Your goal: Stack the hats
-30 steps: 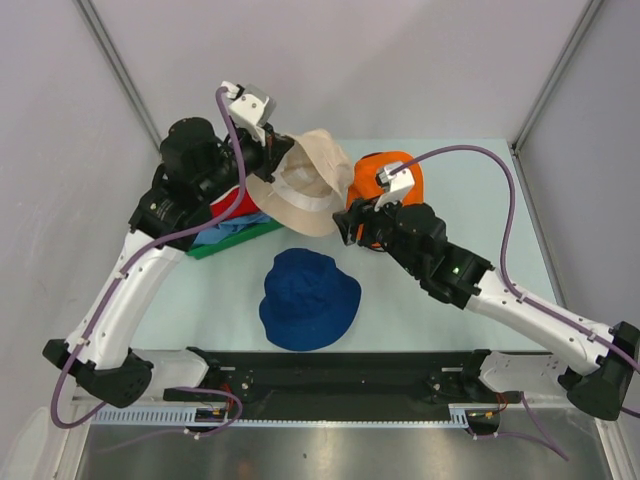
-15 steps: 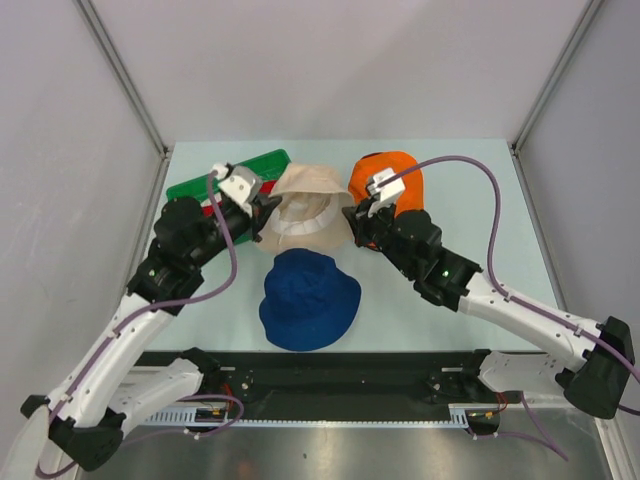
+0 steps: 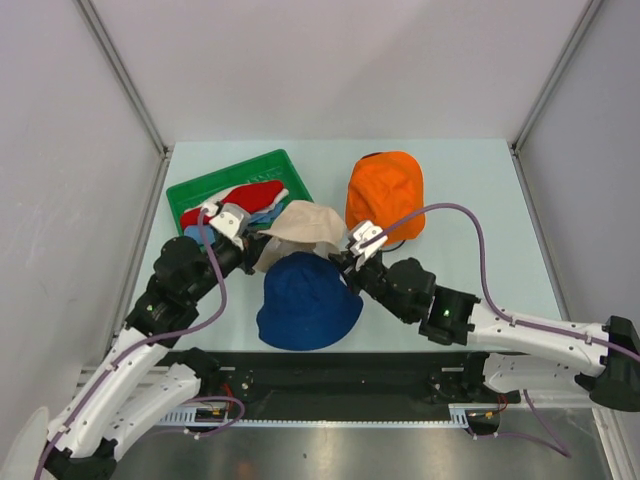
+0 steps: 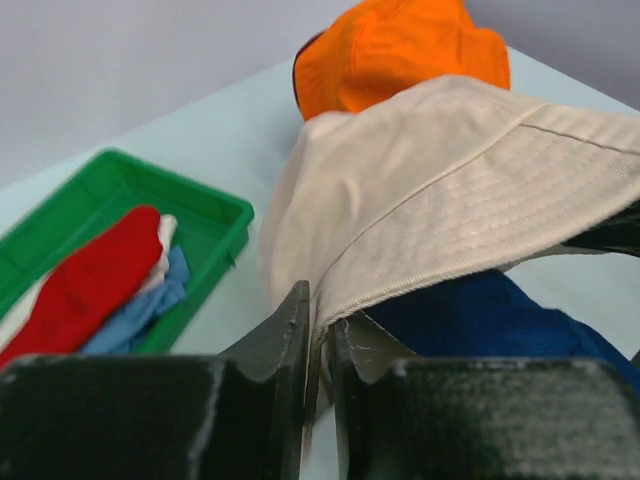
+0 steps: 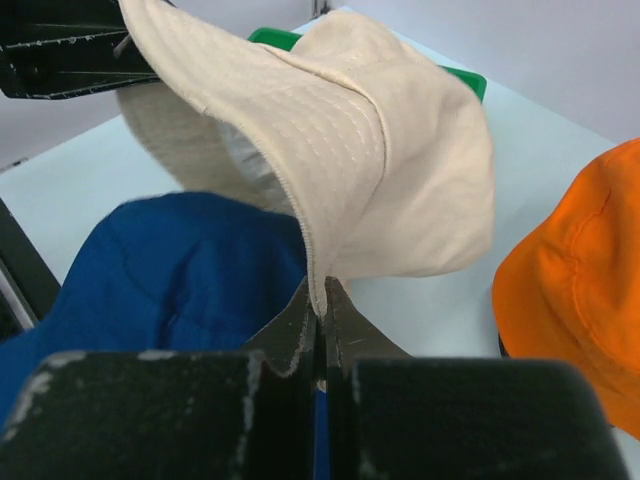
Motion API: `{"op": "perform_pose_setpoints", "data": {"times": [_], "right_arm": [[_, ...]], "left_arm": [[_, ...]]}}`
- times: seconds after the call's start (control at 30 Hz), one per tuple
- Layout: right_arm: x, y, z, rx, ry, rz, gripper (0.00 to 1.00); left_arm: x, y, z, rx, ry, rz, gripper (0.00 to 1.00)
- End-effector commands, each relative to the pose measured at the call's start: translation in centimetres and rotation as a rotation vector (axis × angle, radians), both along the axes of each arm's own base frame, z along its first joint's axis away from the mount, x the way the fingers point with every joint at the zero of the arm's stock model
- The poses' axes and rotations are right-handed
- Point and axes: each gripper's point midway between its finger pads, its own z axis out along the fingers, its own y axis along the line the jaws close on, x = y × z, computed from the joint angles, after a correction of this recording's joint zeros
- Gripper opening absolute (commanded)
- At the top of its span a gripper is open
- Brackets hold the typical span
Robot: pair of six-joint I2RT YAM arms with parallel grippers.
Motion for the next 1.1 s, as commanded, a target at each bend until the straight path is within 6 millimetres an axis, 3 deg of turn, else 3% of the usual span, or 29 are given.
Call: {"op": "perform_pose_setpoints", "data": {"times": [0.0,0.1,0.13,0.23,0.5,0.7,0.8,0.93,1.07], "right_arm": [[-0.6,0.0,1.0,0.025,-0.057,-0.033,0.0],[-1.6,0.3,0.6,0.006,-0.082,-0.033,0.0],[-1.8,0.4,0.8,0.008,-0.096,-0.032,0.0],[-2.6,0.6,1.1,0.004,-0.128,-0.031,0.0],[-4.4,2.0,0.4,-0.051,-0.163,-0.016,0.0],[-5.1,2.1,0.1,-0.058,-0.158,-0.02,0.0],[-5.7,2.2,-0.4,-0.064,-0.145,-0.012,0.0],[-6.5,2.0,-1.8,-0.084,-0.123,-0.021,0.0],[-7.4,1.9,-3.2,-0.12,-0.117,-0.036,0.0]], "left_arm": [[-1.0,1.8,-2.6,-0.018,0.12,0.091,0.2],[-2.1,2.7,-3.1,-0.049,0.162,0.126,0.55],[-2.4,3.0,-3.1,-0.057,0.173,0.131,0.74],[-4.7,3.1,-2.8,-0.086,0.214,0.087,0.85],[-12.2,1.3,1.2,-0.261,0.312,-0.181,0.79],[-14.3,-0.2,2.3,-0.445,0.458,-0.271,0.81],[-14.9,-1.1,1.4,-0.501,0.505,-0.328,0.83],[-13.7,-0.5,-1.7,-0.455,0.519,-0.241,0.82],[-13.0,-0.4,-4.9,-0.43,0.651,-0.159,0.79]]}}
